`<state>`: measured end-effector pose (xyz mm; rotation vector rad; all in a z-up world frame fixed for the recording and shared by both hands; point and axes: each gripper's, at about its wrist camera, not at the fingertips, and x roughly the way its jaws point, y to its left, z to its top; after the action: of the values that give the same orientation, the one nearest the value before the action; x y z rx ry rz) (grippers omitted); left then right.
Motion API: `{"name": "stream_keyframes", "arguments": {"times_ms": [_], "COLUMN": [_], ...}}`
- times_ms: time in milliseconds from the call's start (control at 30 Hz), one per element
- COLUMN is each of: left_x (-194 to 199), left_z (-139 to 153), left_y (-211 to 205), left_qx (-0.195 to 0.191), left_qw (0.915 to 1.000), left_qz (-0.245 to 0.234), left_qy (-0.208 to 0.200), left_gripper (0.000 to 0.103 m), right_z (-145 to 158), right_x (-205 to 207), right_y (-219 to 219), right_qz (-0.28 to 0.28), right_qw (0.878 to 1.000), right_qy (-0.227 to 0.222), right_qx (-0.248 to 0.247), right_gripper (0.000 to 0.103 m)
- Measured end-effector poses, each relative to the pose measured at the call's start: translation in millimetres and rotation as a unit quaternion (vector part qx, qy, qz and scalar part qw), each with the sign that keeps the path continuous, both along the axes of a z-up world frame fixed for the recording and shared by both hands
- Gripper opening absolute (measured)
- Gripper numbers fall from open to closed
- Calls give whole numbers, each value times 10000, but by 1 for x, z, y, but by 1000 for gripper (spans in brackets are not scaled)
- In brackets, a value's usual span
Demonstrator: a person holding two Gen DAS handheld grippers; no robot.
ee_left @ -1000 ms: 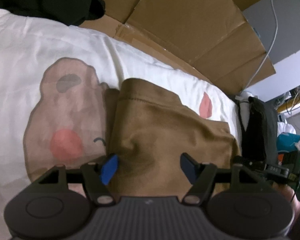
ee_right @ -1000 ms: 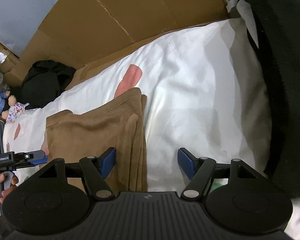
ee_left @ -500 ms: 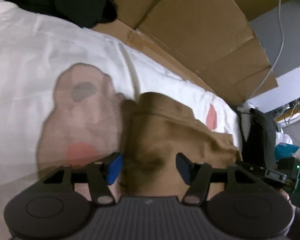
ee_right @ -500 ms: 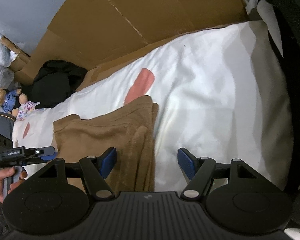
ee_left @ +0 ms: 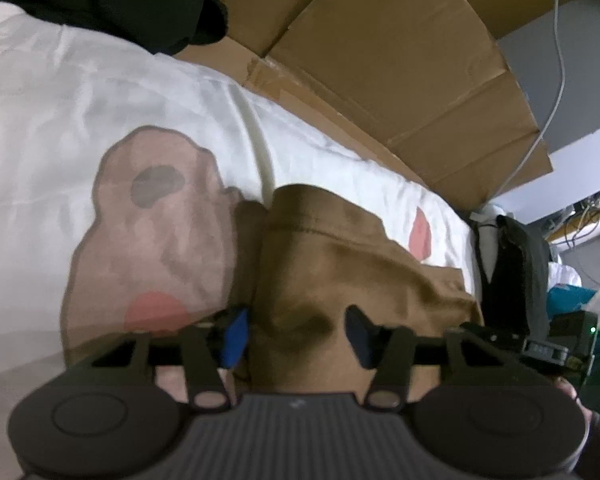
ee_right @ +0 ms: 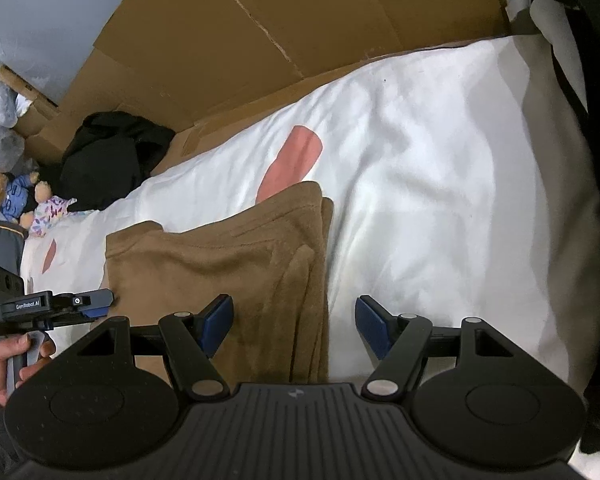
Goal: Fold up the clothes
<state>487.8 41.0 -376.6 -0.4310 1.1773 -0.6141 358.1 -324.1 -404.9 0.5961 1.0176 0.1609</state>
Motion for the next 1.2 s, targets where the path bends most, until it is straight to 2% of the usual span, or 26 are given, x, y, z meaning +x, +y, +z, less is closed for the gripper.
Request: {"name": "stream_keyframes", "arguments": {"times_ms": [167,433,567,800,1000,1033,1100,1200], "left_x": [5,11,15,12,18,18,17,13], "left_z": [-3,-4,-9,-16,-17,-18,-20,-22], "left_y": [0,-5,-4,-6,-16,-16,-14,-10], "left_qx": [-113,-55,-219,-435,-401,-396,-376,-467], "left_qw": [9999,9998,9997,9990,9991,9991,9992,9988], "left_qz": [-24,-103,-64,-37,-62,-49,-31,-89], "left_qy": [-12,-149,-38,-85,-153,-141,-122,-86], "left_gripper": [52,49,48,46,43,38,32,31], "right_z": [-2,-7,-9,-11,-10,-10,-9,-8], "right_x": [6,15,18,22,30,31,32,30], "right_y": [2,11,12,10,16,17,19,18], "right_qz": [103,247,284,397,492,500,512,562], "right_qw": [9999,9996,9994,9988,9983,9982,9980,9977], "right_qy": [-31,-148,-207,-273,-310,-309,-293,-264], "right_qx": [27,-3,0,25,-76,-109,-207,-267], "right_gripper": [72,72,72,72,71,71,60,52]}}
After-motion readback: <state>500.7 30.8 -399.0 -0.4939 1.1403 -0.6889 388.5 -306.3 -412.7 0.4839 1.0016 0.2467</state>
